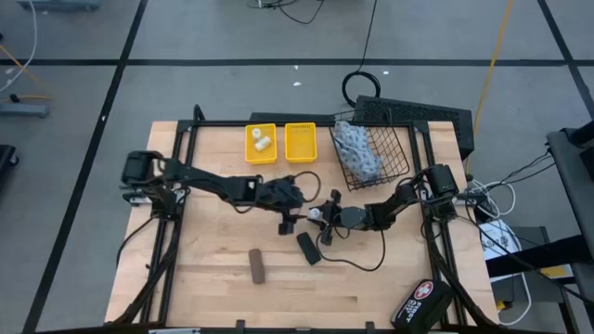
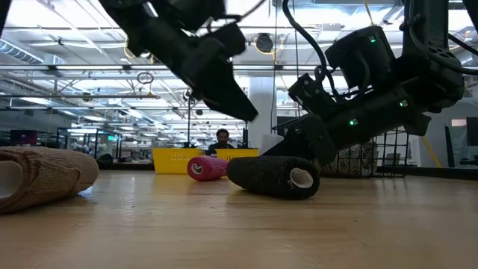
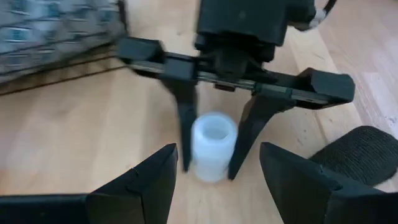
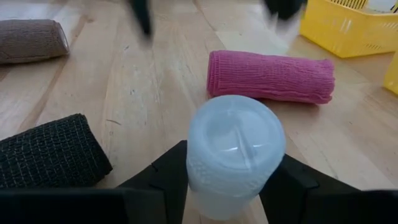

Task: Pick & Place Medicine items
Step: Put the pill bottle into the left yellow basket

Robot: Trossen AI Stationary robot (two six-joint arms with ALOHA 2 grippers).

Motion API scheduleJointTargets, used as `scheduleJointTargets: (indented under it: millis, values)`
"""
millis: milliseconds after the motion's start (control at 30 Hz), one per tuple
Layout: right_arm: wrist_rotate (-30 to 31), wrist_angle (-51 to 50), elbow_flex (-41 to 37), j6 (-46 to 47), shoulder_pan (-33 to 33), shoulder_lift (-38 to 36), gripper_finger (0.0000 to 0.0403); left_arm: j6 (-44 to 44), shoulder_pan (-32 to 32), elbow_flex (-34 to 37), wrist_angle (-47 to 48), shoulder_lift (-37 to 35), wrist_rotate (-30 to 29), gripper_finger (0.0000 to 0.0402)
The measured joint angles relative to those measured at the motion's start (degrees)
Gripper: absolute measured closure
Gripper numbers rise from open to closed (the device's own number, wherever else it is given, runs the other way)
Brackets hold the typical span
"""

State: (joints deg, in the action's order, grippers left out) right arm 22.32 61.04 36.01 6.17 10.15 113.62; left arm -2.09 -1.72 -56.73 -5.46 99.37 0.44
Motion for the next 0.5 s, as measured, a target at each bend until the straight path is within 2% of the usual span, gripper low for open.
scheduleJointTargets:
  millis: [167, 367, 500]
  values:
    - [-0.1, 0.0, 0.0, 0.0, 0.0, 0.0, 0.0244, -0.7, 0.0, -3.0, -1.9, 5.0, 3.0, 0.0163]
    - [-0.1, -0.3, 0.0, 0.0, 0.0, 0.0, 0.0262, -2.1, 0.0, -4.7, -2.4, 8.6, 0.9, 0.0163]
    - [-0.1, -0.7, 0.0, -0.1, 0.0, 0.0, 0.0257, -2.1, 0.2, -4.7, -3.3, 10.2, 0.6, 0.0163]
